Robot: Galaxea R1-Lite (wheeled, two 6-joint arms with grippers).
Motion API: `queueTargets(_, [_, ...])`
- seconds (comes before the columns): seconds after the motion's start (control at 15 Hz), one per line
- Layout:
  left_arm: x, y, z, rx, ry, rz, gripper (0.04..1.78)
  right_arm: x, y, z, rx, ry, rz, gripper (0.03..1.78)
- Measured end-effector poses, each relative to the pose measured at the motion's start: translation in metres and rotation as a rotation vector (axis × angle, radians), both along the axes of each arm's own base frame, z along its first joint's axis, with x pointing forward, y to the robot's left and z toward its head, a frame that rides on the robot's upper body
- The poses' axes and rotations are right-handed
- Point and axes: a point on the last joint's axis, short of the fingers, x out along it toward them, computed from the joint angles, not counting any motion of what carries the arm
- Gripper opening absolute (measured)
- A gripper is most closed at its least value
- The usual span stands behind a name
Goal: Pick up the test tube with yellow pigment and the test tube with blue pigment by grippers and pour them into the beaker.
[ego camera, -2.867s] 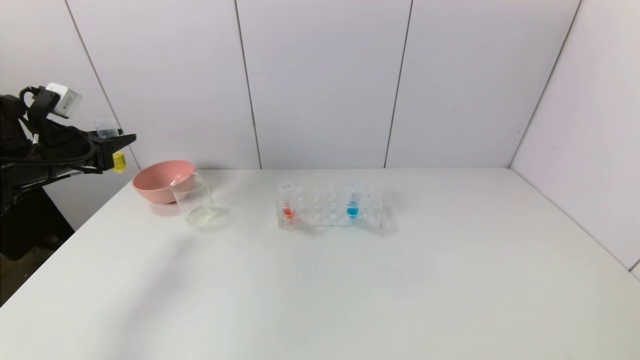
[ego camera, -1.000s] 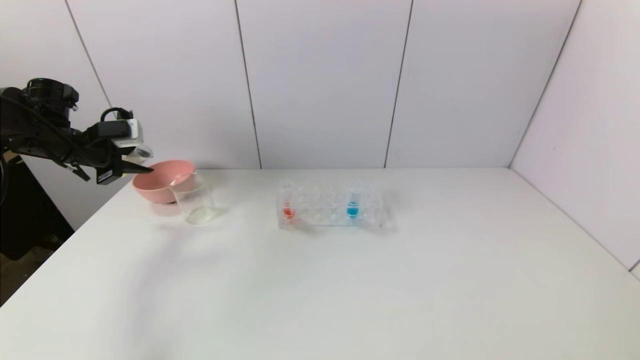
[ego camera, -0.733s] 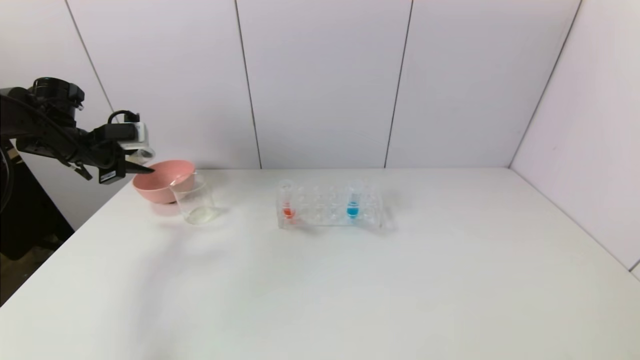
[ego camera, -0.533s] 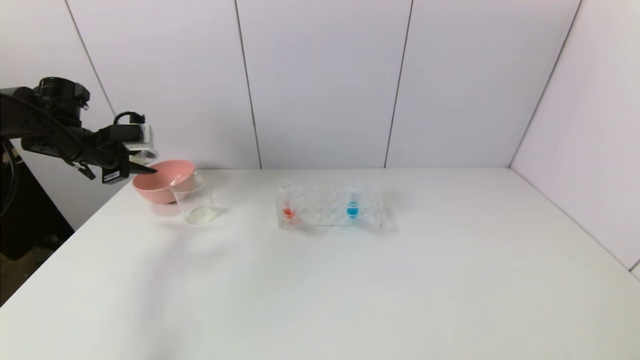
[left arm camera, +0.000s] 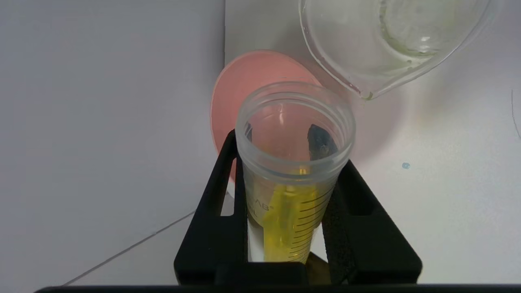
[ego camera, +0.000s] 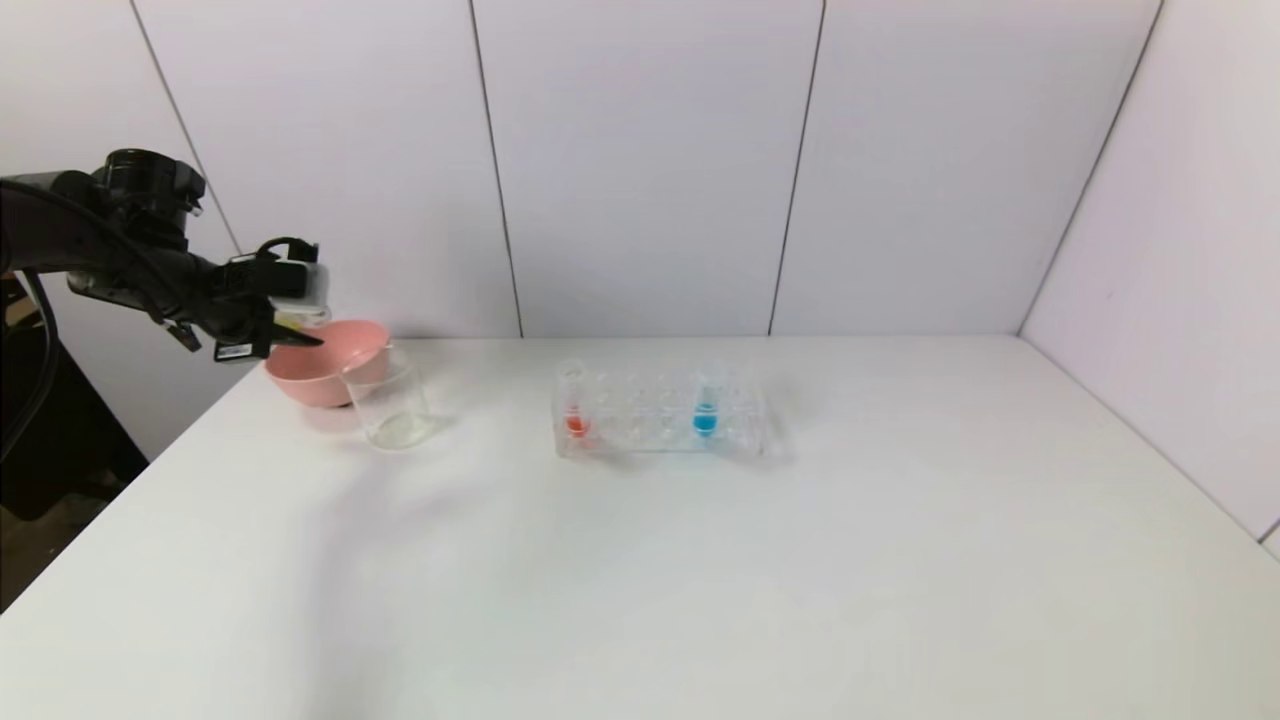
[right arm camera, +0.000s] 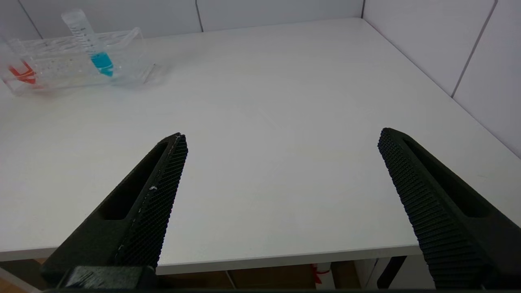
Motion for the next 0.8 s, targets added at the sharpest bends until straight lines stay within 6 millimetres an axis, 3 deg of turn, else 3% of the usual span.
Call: queueTargets(0.8, [0.004,-0.019,-0.001,0.089,0.000,-0.025,0.52,0.000,0.000,0.000,0.000,0.000,0.000,1.71])
